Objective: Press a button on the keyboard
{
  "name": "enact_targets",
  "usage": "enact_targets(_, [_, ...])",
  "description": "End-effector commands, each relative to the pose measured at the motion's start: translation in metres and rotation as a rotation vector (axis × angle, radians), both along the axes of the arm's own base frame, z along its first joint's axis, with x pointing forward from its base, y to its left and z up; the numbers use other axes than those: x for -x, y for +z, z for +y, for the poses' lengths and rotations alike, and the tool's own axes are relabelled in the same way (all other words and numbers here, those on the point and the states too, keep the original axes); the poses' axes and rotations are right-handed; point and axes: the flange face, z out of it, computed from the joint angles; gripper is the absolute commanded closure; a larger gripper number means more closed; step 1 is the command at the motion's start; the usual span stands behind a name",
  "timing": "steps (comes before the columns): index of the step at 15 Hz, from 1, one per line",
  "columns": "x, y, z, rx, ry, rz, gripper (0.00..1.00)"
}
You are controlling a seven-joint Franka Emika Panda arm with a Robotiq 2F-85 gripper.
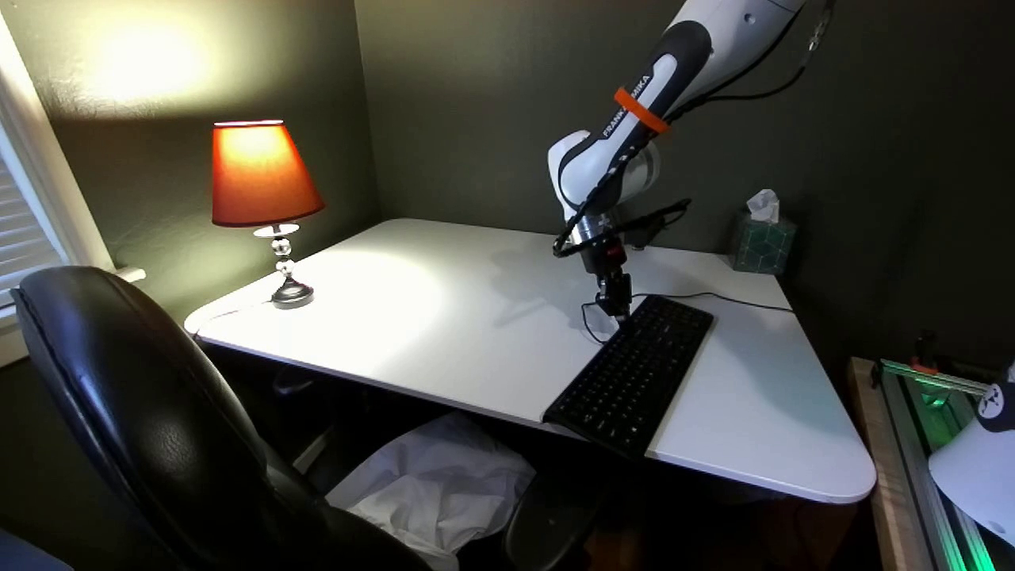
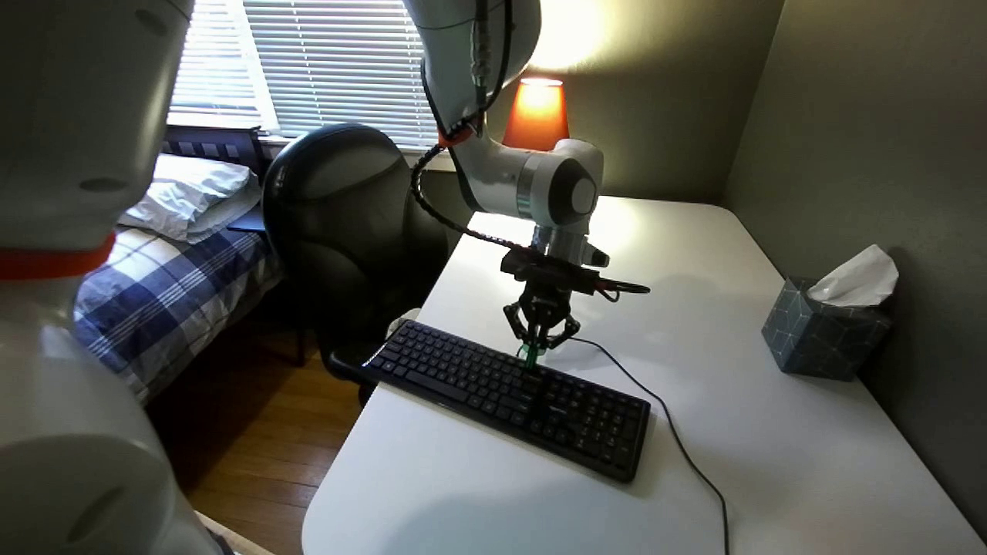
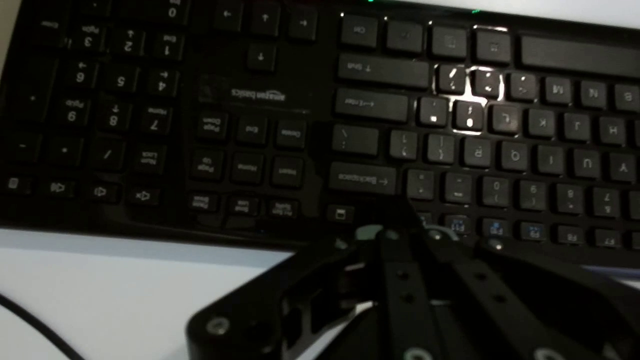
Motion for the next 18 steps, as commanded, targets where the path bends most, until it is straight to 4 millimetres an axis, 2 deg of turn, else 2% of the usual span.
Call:
enact_targets(1, [0.003, 0.007, 0.000, -0.016, -0.003, 0.003, 1.00])
enact_targets(6, [0.006, 0.020, -0.001, -0.012, -0.008, -0.024, 1.00])
enact_targets(7, [0.006, 0.023, -0.001, -0.011, -0.011, -0.031, 0.74])
enact_targets(9, [0.007, 0.029, -0.001, -0.007, -0.015, -0.047, 0.67])
enact_targets(18, [0.021, 0.061, 0.003, 0.007, -0.024, -0.123, 0.00])
